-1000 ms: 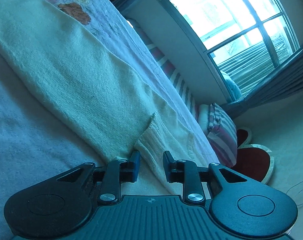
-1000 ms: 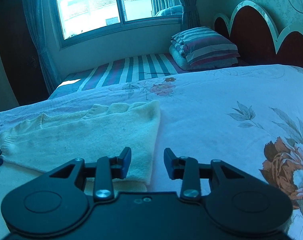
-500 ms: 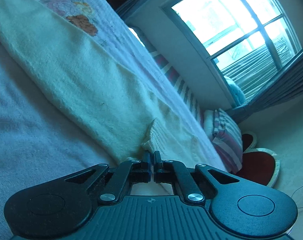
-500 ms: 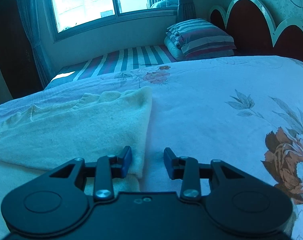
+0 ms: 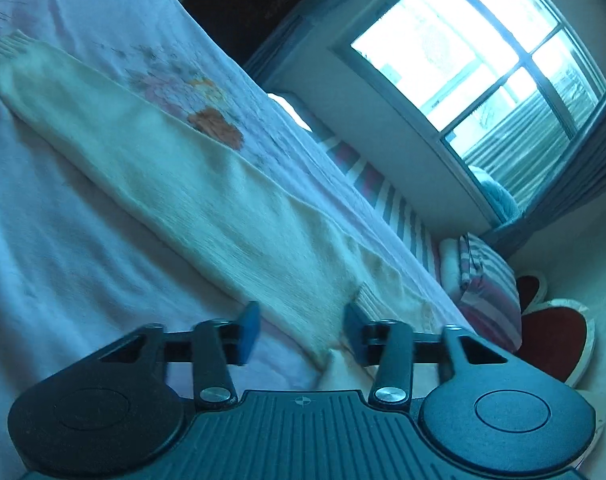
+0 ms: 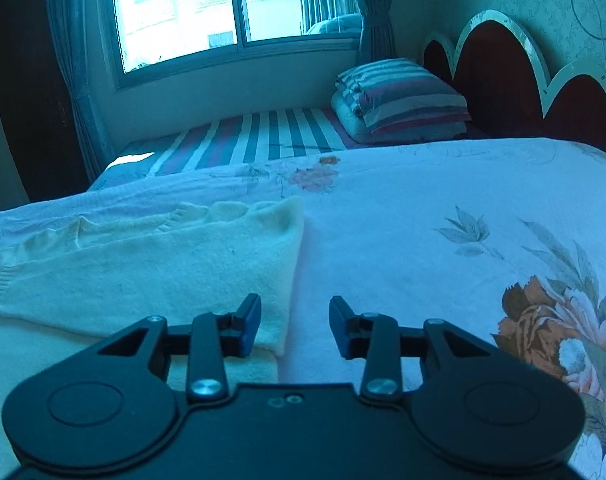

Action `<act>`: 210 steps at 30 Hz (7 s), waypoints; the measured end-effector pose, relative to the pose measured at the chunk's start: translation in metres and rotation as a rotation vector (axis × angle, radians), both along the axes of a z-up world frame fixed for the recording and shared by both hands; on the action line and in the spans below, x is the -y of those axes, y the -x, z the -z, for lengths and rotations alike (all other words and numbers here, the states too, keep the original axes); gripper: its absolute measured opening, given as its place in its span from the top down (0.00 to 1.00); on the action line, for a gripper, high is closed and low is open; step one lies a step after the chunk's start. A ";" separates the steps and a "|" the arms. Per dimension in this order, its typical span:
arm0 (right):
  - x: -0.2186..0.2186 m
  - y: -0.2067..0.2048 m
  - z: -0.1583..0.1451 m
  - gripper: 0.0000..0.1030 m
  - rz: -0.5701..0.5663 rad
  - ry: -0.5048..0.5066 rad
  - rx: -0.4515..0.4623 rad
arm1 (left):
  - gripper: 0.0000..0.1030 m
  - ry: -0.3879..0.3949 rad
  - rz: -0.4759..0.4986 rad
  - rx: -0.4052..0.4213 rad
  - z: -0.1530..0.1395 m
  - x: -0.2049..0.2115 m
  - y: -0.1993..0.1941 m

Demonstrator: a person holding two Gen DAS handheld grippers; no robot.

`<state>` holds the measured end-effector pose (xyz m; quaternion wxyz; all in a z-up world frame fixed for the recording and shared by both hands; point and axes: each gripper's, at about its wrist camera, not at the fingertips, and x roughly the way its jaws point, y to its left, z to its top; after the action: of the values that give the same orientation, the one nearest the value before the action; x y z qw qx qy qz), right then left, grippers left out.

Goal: Fold small clothes

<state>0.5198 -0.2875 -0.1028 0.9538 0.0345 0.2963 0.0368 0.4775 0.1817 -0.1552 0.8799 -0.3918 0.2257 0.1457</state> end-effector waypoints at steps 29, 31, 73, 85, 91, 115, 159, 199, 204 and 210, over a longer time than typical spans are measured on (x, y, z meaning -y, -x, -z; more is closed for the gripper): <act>-0.143 0.025 -0.006 0.63 -0.040 0.007 -0.044 | 0.98 0.138 -0.280 0.109 0.030 -0.250 0.068; -0.139 0.025 -0.005 0.63 -0.030 0.007 -0.044 | 0.98 0.063 -0.189 0.127 0.011 -0.229 0.052; -0.049 0.005 -0.007 0.62 -0.015 -0.210 -0.050 | 0.52 -0.359 0.440 -0.022 -0.035 0.111 -0.017; -0.133 -0.022 0.019 0.64 -0.119 -0.323 -0.104 | 0.52 -0.306 0.298 -0.095 -0.010 0.039 -0.015; -0.156 -0.027 0.018 0.87 -0.154 -0.325 -0.112 | 0.52 -0.430 0.330 -0.104 -0.010 0.053 -0.014; -0.083 -0.019 -0.006 0.95 -0.015 -0.223 -0.012 | 0.52 -0.398 0.228 -0.083 -0.008 0.046 -0.013; -0.045 -0.028 -0.008 0.87 -0.004 -0.078 0.017 | 0.52 -0.489 0.441 0.040 -0.053 0.086 -0.070; -0.057 -0.053 0.003 0.81 -0.015 -0.014 0.018 | 0.50 -0.567 0.373 -0.083 -0.052 0.071 -0.129; -0.098 -0.046 0.005 0.83 -0.191 -0.019 0.003 | 0.50 -0.546 0.483 -0.023 -0.048 0.113 -0.105; -0.082 -0.048 0.015 0.84 -0.078 0.026 -0.041 | 0.50 -0.592 0.517 -0.068 -0.028 0.118 -0.091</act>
<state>0.5676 -0.2053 -0.1176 0.9457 0.0113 0.3172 0.0695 0.5681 0.0641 -0.1277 0.9546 -0.0461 0.2941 -0.0087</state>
